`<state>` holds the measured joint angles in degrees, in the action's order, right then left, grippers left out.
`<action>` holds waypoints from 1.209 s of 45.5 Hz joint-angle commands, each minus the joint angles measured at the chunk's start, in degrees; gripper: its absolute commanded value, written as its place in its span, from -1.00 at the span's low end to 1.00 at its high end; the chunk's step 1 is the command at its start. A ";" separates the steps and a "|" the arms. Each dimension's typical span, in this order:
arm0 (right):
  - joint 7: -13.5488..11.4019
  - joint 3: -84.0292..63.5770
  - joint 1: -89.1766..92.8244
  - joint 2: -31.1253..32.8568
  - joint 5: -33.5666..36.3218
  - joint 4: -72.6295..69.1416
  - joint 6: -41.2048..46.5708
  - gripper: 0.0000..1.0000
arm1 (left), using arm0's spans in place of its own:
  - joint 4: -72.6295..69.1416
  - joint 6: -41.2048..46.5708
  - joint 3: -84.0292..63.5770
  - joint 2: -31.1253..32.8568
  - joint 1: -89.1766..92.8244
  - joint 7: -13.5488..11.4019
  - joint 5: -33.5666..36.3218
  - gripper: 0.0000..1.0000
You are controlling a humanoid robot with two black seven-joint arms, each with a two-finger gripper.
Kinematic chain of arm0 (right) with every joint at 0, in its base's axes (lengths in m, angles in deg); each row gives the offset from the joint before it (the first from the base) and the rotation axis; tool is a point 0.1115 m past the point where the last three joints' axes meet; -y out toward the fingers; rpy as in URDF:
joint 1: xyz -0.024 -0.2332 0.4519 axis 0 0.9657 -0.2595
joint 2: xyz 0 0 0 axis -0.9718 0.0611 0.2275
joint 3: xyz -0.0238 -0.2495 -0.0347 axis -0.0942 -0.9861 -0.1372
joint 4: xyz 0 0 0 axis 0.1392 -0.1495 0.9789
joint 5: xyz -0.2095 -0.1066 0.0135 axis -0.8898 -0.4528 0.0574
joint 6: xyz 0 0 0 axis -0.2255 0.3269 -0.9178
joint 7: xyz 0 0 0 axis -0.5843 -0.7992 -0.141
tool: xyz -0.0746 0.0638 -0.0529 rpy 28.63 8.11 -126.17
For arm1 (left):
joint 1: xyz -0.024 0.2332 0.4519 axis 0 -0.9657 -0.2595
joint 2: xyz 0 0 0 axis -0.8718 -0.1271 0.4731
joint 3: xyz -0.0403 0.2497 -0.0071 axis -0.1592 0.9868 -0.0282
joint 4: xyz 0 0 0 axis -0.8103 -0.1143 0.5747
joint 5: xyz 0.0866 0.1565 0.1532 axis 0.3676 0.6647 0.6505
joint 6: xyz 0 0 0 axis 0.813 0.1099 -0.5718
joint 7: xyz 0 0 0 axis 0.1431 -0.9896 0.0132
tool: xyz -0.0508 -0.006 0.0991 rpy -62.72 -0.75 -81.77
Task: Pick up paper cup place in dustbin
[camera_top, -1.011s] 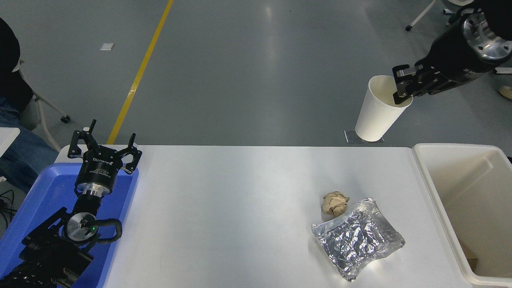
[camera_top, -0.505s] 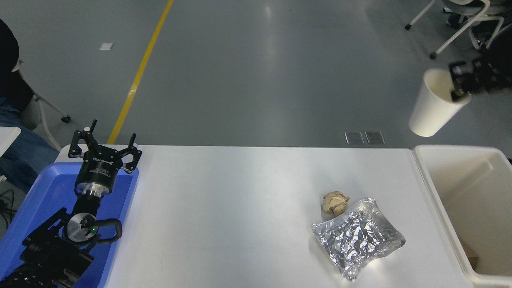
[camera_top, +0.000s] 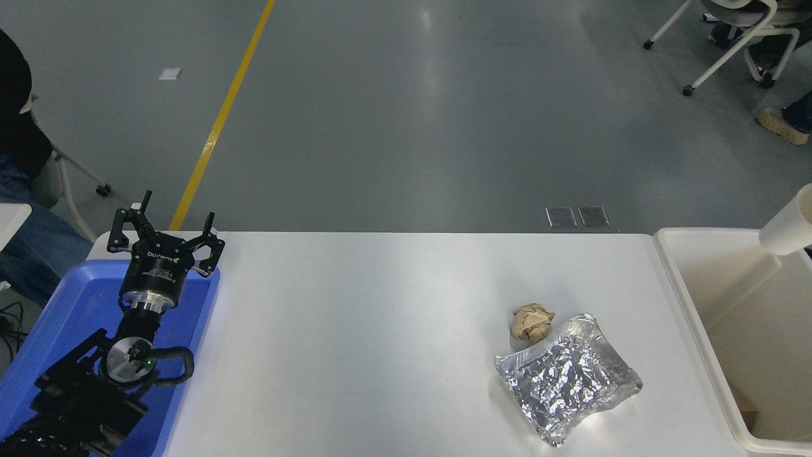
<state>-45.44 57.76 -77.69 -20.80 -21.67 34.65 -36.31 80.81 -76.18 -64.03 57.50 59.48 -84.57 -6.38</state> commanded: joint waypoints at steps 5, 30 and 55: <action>-1.51 12.19 20.46 -7.58 7.42 7.77 -10.51 -1.00 | 0.00 0.01 0.05 0.00 0.00 0.00 0.04 1.00; -1.60 19.31 24.42 -9.79 7.42 6.89 -13.94 1.00 | 0.00 0.01 -0.04 0.00 0.00 0.00 0.04 1.00; -1.42 -31.83 -45.95 0.16 -0.23 -46.79 -0.07 1.00 | 0.00 -0.17 0.05 0.00 0.09 0.09 0.04 1.00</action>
<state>-46.97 49.37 -90.47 -19.14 -20.88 11.87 -44.32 80.80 -76.29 -63.98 57.49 59.58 -84.47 -6.34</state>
